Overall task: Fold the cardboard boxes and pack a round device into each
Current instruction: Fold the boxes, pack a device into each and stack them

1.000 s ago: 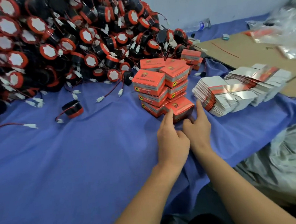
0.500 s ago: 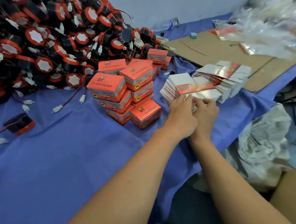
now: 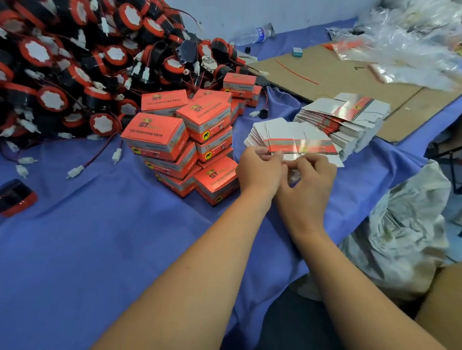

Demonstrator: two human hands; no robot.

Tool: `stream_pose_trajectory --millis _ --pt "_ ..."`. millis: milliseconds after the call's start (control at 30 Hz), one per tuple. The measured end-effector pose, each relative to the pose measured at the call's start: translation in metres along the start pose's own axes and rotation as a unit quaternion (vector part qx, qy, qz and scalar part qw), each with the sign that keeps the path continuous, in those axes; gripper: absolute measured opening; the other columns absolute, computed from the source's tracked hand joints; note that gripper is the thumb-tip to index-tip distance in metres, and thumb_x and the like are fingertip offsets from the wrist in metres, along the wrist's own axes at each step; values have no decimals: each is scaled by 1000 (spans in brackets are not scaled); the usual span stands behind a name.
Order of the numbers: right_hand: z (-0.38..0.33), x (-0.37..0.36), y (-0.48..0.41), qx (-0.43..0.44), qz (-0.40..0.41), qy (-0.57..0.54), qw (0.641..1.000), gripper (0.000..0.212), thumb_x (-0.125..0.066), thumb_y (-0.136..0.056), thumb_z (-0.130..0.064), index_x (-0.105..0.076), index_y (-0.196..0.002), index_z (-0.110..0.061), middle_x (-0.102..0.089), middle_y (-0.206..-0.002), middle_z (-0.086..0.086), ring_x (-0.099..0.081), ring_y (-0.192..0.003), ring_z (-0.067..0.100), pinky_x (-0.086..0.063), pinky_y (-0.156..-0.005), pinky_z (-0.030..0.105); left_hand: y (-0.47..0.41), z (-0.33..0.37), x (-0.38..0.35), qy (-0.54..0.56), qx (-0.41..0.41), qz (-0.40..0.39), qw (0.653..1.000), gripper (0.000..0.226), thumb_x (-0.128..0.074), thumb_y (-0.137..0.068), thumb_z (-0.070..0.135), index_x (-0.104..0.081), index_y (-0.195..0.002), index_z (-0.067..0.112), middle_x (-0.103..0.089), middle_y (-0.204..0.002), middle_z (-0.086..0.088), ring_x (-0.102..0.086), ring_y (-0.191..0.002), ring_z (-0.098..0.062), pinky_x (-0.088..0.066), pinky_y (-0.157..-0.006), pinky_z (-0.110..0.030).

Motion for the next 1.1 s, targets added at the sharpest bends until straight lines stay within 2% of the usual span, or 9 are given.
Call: stream_pose_trajectory --millis 133,233,333,500,633,733,867,967,1100 --pt "-2 13 2 -4 66 -3 998 12 -66 -88 -13 -66 -79 -5 -61 -108 11 -50 -106 33 -37 -92 39 -1 3 -5 -4 -3 -23 1000 24 -74 -91 11 -66 -113 12 -70 -98 0 -70 -102 -21 -57 -97 -41" --pt "6 18 2 -38 92 -29 995 16 -59 -93 -21 -71 -102 -14 -54 -127 7 -45 -122 31 -33 -103 36 7 18 -10 -23 -44 -33 998 26 -67 -93 7 -67 -119 12 -68 -93 7 -68 -99 -18 -57 -96 -37" --pt "14 24 1 -76 120 -48 989 42 -56 -94 -24 -60 -135 -17 -43 -147 10 -38 -136 28 -25 -113 35 16 31 -8 -55 -93 -26 994 30 -57 -96 2 -68 -122 11 -73 -111 -4 -68 -107 -24 -55 -96 -40" --pt "19 24 3 -85 117 -104 984 47 -47 -100 -27 -53 -144 -12 -47 -148 10 -40 -140 26 -25 -118 30 36 43 10 -52 -148 -14 987 30 -52 -99 3 -64 -124 15 -65 -96 14 -64 -99 -12 -54 -93 -34" --pt "2 30 14 -34 67 -216 973 44 -44 -102 -28 -52 -141 -9 -60 -133 -1 -57 -125 7 -47 -106 33 76 46 45 6 -205 -2 979 32 -52 -99 1 -63 -122 21 -72 -88 6 -67 -86 -15 -56 -84 -39" --pt "-16 41 39 -1 50 -221 974 41 -47 -101 -30 -56 -136 -13 -60 -130 -5 -57 -123 11 -44 -103 26 106 33 94 48 -214 38 975 43 -53 -101 3 -62 -125 37 -75 -98 9 -69 -91 -12 -56 -83 -30" --pt "-51 23 84 -31 -57 -299 952 36 -51 -97 -31 -63 -129 -21 -68 -124 -16 -61 -117 -3 -44 -93 9 141 12 170 81 -189 86 975 45 -56 -102 2 -64 -130 37 -75 -96 6 -66 -85 -4 -51 -78 -15" --pt "-91 5 124 -3 -127 -336 933 35 -51 -101 -21 -63 -133 -15 -67 -132 -11 -61 -122 0 -47 -96 12 165 -3 236 107 -161 151 969 46 -56 -101 0 -61 -135 30 -70 -84 8 -60 -75 -3 -50 -72 -13" --pt "-145 -29 165 -9 -224 -407 886 43 -43 -101 -14 -57 -142 -20 -60 -140 -25 -57 -131 3 -47 -102 16 198 -2 308 68 -166 196 964 48 -55 -98 -8 -71 -124 29 -71 -82 10 -58 -70 -2 -49 -69 -11"
Point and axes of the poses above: each hand's wrist, its own y-axis away from the middle knuckle, its own x-axis out of the back of the hand, z = x × y, the point moved 10 cm from there along -y, towards the middle knuckle
